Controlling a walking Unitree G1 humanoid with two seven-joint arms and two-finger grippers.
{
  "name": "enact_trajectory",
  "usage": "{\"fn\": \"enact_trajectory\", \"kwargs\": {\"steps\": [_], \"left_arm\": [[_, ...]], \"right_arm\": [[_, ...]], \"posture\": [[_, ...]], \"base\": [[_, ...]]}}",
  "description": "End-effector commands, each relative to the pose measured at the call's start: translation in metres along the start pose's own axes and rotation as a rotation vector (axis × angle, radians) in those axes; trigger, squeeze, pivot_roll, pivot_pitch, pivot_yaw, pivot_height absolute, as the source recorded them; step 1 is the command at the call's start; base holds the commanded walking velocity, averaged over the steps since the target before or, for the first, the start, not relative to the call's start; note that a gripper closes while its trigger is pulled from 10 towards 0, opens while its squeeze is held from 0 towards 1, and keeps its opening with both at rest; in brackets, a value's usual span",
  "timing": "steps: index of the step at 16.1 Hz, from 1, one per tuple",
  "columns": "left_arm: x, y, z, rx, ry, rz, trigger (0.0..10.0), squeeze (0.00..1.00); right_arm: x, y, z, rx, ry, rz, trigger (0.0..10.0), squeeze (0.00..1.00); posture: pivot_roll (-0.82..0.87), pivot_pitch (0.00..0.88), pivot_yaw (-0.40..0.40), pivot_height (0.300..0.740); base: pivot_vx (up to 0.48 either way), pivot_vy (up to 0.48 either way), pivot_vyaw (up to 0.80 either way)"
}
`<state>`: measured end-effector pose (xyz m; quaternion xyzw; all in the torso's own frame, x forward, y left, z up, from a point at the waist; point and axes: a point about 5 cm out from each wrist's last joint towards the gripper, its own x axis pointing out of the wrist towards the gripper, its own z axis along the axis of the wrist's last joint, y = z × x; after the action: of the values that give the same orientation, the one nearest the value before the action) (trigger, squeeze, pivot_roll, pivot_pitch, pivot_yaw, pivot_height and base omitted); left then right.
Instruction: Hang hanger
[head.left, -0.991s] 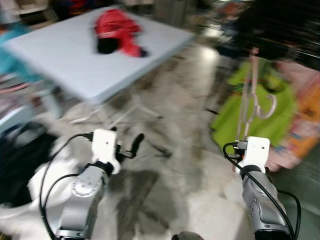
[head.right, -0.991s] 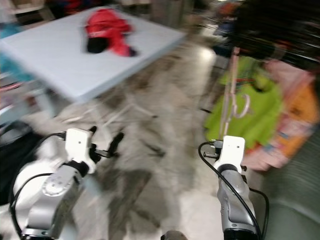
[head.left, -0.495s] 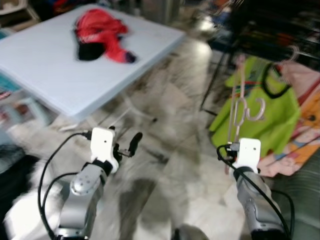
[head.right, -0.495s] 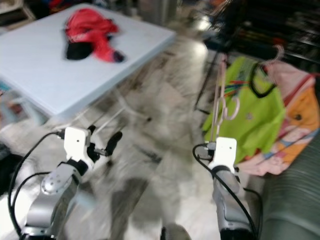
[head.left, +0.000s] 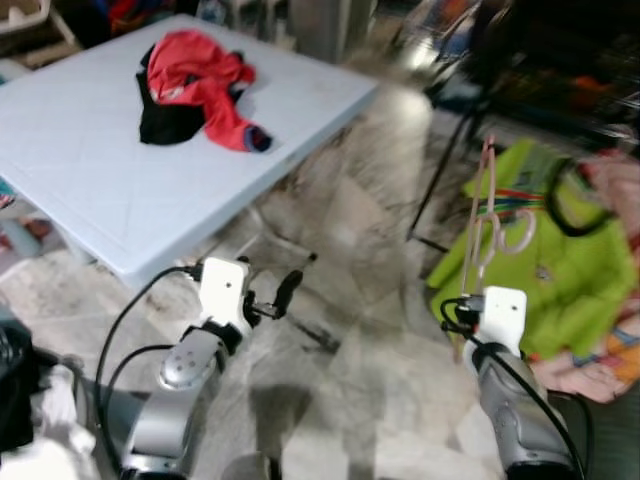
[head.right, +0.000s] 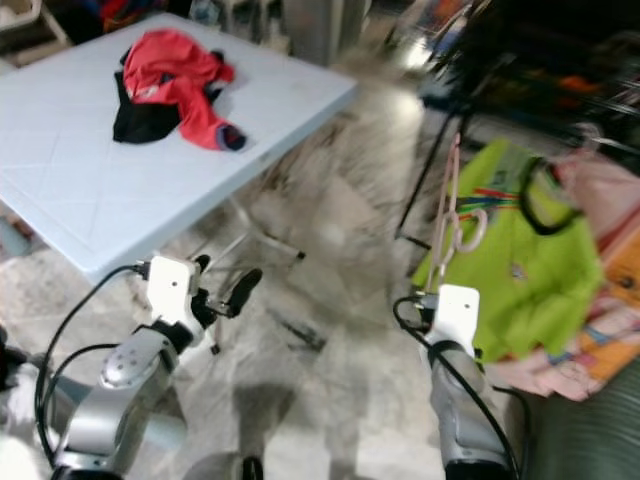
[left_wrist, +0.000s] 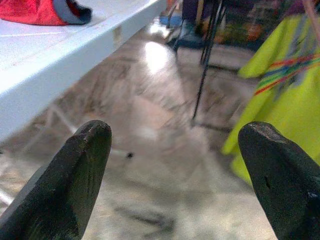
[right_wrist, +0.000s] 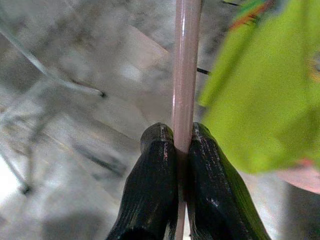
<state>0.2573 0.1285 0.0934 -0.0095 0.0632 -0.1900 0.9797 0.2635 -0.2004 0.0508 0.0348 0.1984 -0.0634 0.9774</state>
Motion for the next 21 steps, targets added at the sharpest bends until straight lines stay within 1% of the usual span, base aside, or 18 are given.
{"fn": "enact_trajectory", "kwargs": {"steps": [1,5,7,11,13,16,21], "left_arm": [[0.004,-0.007,0.004,0.003,-0.013,-0.028,10.0,0.00],[0.004,-0.009,0.002,0.023,0.002,-0.048,10.0,0.00],[0.005,-0.012,0.001,0.037,0.014,-0.072,10.0,0.00],[0.005,-0.015,-0.002,0.052,0.029,-0.102,10.0,0.00],[0.005,-0.015,-0.003,0.055,0.034,-0.103,10.0,0.00],[0.006,-0.018,-0.003,0.064,0.038,-0.121,10.0,0.00],[0.004,-0.026,-0.005,0.082,0.040,-0.171,10.0,0.00]], "right_arm": [[-0.002,-0.009,-0.004,-0.001,0.019,-0.027,10.0,0.00],[-0.001,-0.010,-0.005,-0.004,0.030,-0.030,10.0,0.00],[-0.001,-0.008,-0.006,-0.006,0.041,-0.027,10.0,0.00],[0.001,-0.007,-0.007,0.004,0.056,-0.020,10.0,0.00],[0.001,-0.005,-0.011,0.010,0.092,-0.018,10.0,0.00],[0.000,0.002,-0.026,0.038,0.200,0.015,10.0,0.00],[0.004,0.001,-0.026,0.051,0.235,0.002,10.0,0.00]], "posture": [[-0.04,0.050,-0.008,0.740],[-0.04,0.050,-0.008,0.740],[-0.03,0.048,-0.007,0.740],[-0.03,0.043,-0.007,0.740],[-0.03,0.043,-0.007,0.740],[-0.03,0.049,-0.006,0.740],[-0.03,0.049,-0.006,0.740]], "base": [[0.322,0.356,0.00],[0.326,0.352,0.00],[0.349,0.330,-0.80],[0.368,0.307,-0.53],[0.405,0.259,-0.44],[0.406,0.254,0.00],[0.458,0.000,0.00]]}}
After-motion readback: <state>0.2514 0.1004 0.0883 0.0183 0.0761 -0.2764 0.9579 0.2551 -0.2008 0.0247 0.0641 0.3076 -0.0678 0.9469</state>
